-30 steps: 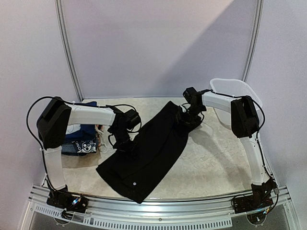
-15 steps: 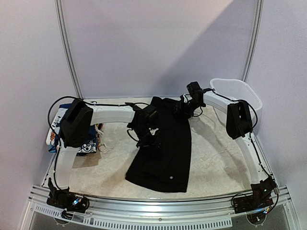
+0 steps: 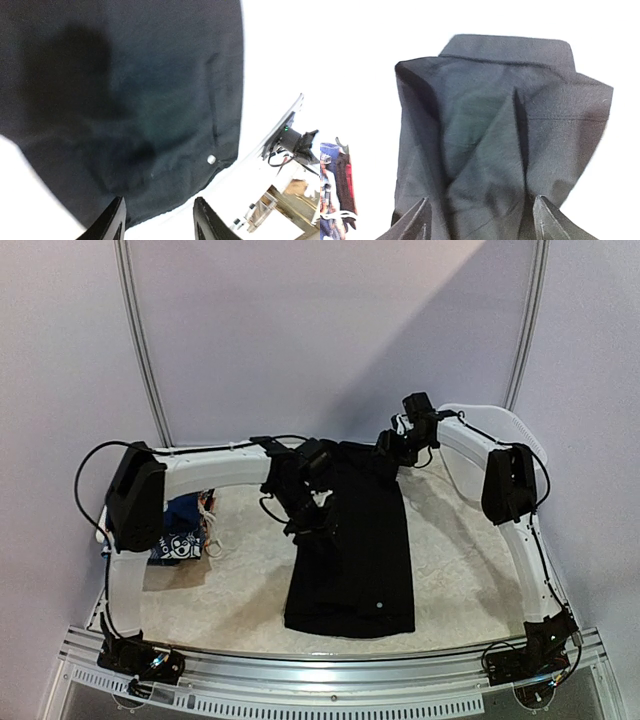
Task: Fold and stack the mixed laundry pile
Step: Rotate the rectangle-folded shirt at the center of the board.
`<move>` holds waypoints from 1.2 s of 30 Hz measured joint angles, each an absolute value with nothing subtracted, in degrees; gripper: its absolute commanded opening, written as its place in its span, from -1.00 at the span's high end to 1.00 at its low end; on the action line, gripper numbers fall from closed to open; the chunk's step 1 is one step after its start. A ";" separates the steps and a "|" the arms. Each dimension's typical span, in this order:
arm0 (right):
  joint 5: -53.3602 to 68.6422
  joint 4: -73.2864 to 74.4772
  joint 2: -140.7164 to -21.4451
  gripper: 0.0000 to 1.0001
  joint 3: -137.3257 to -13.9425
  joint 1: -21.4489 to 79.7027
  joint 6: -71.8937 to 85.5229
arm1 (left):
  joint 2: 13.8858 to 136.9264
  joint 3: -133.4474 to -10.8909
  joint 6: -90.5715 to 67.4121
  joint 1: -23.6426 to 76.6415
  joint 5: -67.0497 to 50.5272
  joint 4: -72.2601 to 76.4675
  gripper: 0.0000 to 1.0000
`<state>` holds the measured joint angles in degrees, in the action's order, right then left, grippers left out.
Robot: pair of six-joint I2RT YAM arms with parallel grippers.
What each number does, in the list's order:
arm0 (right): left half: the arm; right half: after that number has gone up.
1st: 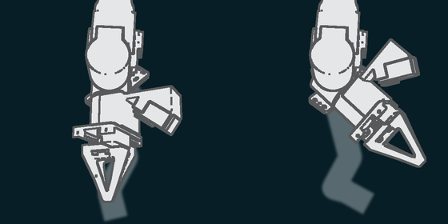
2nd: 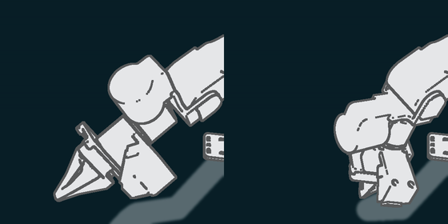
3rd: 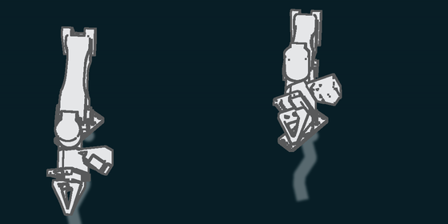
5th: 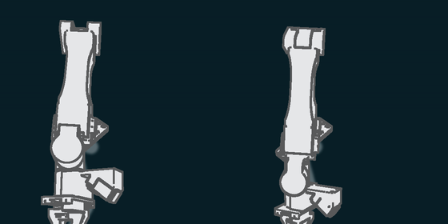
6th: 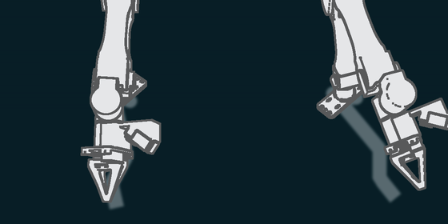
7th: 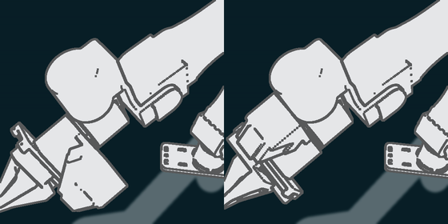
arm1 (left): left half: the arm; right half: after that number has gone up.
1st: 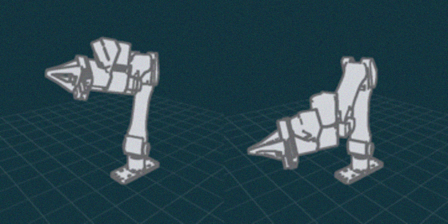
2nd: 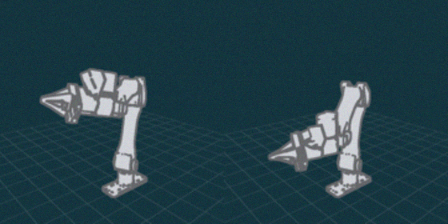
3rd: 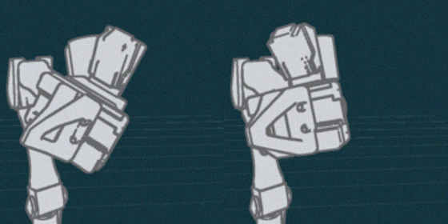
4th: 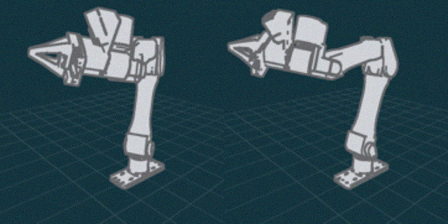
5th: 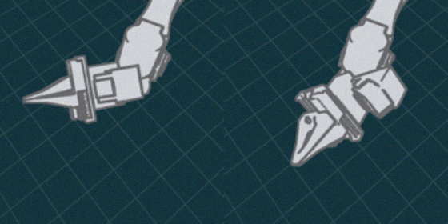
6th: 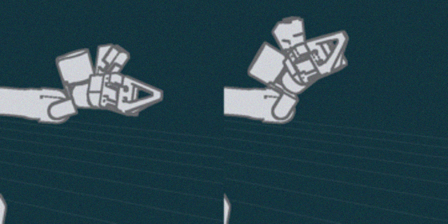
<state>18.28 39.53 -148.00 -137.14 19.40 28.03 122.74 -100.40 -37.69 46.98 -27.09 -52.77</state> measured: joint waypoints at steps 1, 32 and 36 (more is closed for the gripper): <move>17.96 39.92 -146.39 -0.47 -136.46 19.46 27.68 | 120.68 -100.29 -37.36 46.98 -25.91 -53.32 0.08; 7.81 40.14 -79.90 -0.35 -51.57 52.40 67.31 | 92.73 -60.62 -27.92 47.03 -21.78 -47.44 0.00; 7.84 37.89 -79.88 -0.26 -47.51 53.56 71.81 | 92.73 -56.95 -28.45 47.09 -24.60 -43.29 0.01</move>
